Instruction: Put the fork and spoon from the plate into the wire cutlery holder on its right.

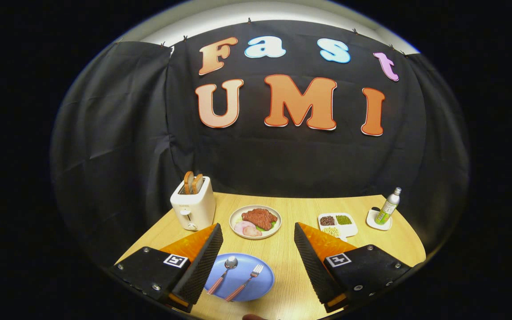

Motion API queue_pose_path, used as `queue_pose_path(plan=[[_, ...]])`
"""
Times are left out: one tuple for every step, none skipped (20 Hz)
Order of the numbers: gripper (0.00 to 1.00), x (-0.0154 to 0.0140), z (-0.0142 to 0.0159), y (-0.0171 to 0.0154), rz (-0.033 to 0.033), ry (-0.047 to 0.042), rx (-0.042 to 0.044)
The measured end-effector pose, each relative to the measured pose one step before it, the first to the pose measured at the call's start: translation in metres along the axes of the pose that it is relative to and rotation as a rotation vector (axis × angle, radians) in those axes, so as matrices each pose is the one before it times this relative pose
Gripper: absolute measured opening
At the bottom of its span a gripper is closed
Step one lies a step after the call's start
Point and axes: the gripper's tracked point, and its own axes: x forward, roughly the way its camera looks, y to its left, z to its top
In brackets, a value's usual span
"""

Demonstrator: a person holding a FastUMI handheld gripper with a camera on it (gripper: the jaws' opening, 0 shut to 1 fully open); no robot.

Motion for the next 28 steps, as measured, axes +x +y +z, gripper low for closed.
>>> queue_pose_path(plan=[[0.97, 0.00218, -0.0082, 0.00154, 0.00525, 0.0224, -0.00651], [0.97, 0.00155, -0.00652, 0.00026, 0.00132, 0.02017, -0.00431], [0.97, 0.00191, -0.00807, 0.00061, 0.00358, 0.01833, -0.00187], [0.97, 0.00281, -0.00741, 0.00156, 0.00171, 0.01819, 0.00023], [0.97, 0.00314, -0.00803, 0.00145, 0.00062, 0.01804, 0.00023], [0.97, 0.00289, -0.00749, 0.00167, 0.00225, 0.0213, -0.00069], [0.97, 0.00415, -0.00954, 0.00279, 0.00471, 0.02333, 0.002], [0.97, 0.00354, -0.00899, 0.00481, 0.01011, 0.02579, 0.00586], [0.97, 0.00376, -0.01173, 0.00577, 0.0104, 0.02921, 0.00859], [0.97, 0.00466, -0.0115, 0.00643, 0.0141, 0.03154, 0.0076], [0.97, 0.00516, -0.01283, 0.00583, 0.00942, 0.03175, 0.00427], [0.96, 0.00503, -0.01202, 0.00435, 0.00758, 0.03377, 0.00117], [0.95, 0.00609, -0.01212, 0.00352, 0.0035, 0.03181, 0.00098], [0.95, 0.00529, -0.01084, 0.00289, 0.00343, 0.02715, -0.00076], [0.94, 0.00544, -0.01102, 0.0013, -0.00377, 0.0258, -0.00042], [0.94, 0.00514, -0.01025, 0.00125, 0.00053, 0.02995, 0.00441], [0.93, 0.00593, -0.01095, 0.00164, 0.00031, 0.0209, 0.0073], [0.91, 0.00582, -0.00796, 0.00058, -0.00478, 0.02126, 0.00593], [0.89, 0.00708, -0.00678, -0.0003, -0.01021, 0.01737, 0.00201], [0.86, 0.00702, -0.00627, -0.0011, -0.00929, 0.01764, 0.00208], [0.84, 0.00528, -0.00613, 0.00022, -0.00778, 0.01543, 0.00531], [0.8, 0.00405, -0.00488, 0.00147, 0.00004, 0.01231, 0.00625], [0.78, 0.00516, -0.00295, -0.00003, -0.00816, 0.00243, 0.00391], [0.73, 0.0034, -0.00227, -0.00021, -0.00677, 0.00248, -0.00098], [0.69, 0.005, -0.00402, -0.00125, -0.01158, 0.00878, -0.0022], [0.63, 0.00358, -0.00496, -0.00001, -0.00616, 0.01472, -0.00212], [0.6, 0.00219, -0.00345, -0.00005, -0.00404, 0.00735, 0.00164], [0.54, 0.00154, -0.0018, 0.00068, -0.00054, 0.0013, 0.0031]])
